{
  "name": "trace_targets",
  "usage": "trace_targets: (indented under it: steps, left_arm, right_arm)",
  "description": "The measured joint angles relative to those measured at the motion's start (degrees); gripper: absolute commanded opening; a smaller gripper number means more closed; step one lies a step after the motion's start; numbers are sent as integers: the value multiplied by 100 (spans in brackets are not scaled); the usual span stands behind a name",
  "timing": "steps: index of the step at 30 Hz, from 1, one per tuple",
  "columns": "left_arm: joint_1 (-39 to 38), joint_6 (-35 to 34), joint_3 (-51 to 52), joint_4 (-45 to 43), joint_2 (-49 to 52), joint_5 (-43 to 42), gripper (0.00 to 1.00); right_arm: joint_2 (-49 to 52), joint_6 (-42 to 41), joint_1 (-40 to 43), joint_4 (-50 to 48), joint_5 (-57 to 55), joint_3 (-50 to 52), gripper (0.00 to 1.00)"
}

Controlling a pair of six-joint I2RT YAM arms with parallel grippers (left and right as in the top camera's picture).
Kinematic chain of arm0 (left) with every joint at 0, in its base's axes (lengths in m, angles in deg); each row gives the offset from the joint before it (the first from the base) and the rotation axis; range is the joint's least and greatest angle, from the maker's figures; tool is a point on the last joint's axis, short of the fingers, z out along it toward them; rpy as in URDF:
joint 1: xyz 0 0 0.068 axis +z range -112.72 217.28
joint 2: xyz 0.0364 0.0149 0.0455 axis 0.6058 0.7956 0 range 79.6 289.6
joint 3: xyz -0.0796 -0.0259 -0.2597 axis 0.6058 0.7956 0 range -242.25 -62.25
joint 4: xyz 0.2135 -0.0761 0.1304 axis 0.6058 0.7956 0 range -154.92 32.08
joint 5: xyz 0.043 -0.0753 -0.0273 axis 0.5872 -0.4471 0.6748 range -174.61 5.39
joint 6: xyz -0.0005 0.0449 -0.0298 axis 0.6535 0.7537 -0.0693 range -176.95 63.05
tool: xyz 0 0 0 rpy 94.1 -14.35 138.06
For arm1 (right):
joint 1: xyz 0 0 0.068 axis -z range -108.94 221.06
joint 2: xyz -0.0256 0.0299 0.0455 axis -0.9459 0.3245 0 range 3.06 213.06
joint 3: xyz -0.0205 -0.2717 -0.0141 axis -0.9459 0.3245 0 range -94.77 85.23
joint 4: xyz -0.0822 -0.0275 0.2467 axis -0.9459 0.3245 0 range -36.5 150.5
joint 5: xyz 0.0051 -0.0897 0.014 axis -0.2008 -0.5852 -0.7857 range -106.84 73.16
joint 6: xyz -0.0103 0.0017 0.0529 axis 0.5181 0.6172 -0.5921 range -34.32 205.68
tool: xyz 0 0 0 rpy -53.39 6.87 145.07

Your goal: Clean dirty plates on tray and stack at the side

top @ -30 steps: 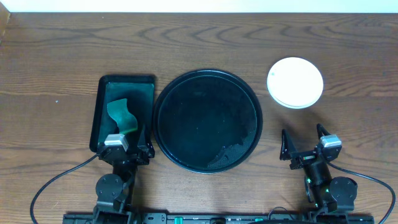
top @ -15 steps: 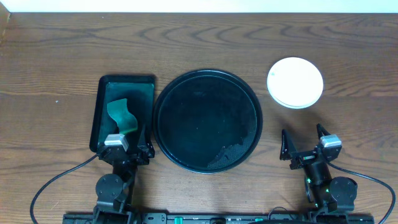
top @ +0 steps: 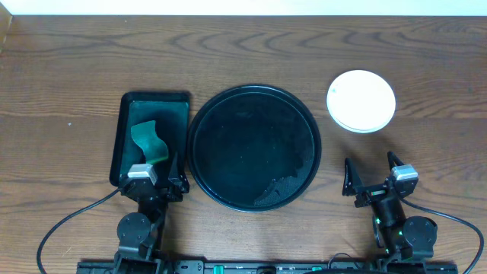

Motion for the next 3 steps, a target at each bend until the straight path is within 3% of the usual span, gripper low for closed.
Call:
trace_targets:
  steps: [3]
  left_arm:
    - [2, 0, 0, -2, 0, 0, 84]
  right_arm:
    - [0, 0, 0, 0, 0, 0, 99]
